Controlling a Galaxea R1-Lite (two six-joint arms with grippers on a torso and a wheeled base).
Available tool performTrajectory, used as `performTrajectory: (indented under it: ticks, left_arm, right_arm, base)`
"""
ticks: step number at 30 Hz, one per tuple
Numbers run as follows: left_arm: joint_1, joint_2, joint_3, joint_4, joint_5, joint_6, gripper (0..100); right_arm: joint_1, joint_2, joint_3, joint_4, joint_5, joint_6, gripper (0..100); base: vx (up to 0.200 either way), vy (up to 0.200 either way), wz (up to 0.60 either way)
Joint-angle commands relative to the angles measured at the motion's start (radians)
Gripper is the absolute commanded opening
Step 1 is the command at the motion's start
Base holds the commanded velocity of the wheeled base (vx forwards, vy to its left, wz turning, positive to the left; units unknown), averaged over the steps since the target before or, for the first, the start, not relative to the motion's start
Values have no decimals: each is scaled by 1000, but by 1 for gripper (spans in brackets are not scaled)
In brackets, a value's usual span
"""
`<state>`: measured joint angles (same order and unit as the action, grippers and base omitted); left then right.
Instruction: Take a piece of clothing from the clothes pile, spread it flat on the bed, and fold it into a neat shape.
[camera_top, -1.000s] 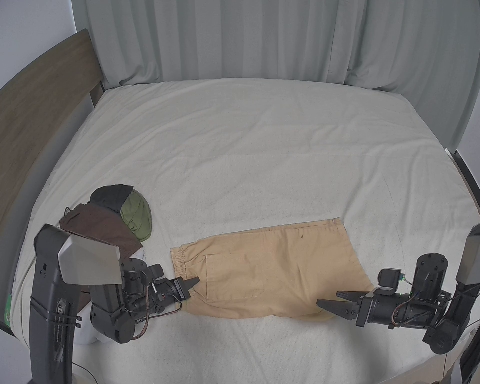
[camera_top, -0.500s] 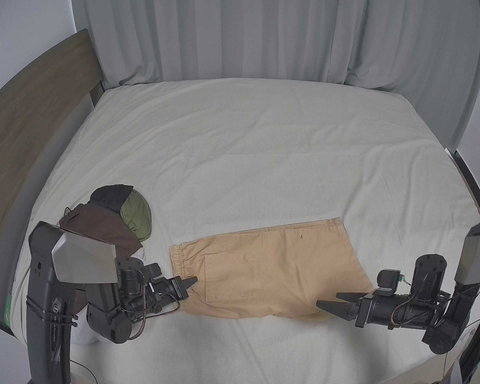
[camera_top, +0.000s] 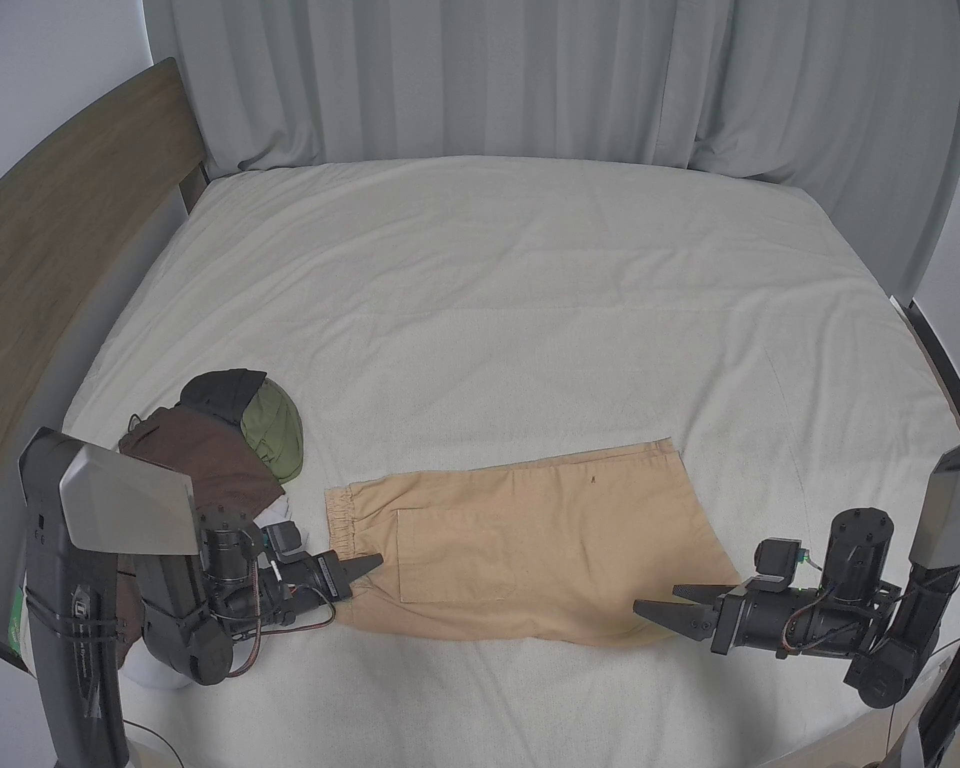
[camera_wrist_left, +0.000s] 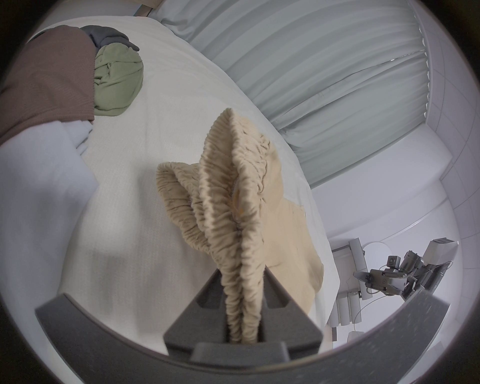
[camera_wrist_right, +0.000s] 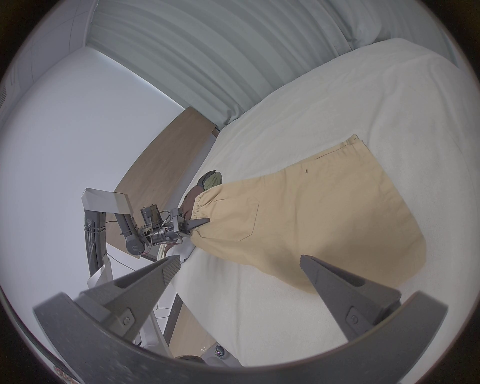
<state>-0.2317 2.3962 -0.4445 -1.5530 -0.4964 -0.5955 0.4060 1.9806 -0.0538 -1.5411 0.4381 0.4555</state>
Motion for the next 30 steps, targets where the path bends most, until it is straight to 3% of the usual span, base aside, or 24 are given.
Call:
performTrajectory:
  ticks: [1,23,30]
  left_arm:
    - [14,-32,23,-4,-10,2,0]
    - [29,-60,41,-4,-25,8,0]
    - [38,-127,87,-2,-71,8,0]
  right_arm:
    - [1,1,0,-1,1,0,100]
    - [-1,6,2,-1,1,0,100]
    - [-1,7,2,-1,1,0,100]
  base:
    - [0,0,0]
    - [0,0,0]
    - [0,0,0]
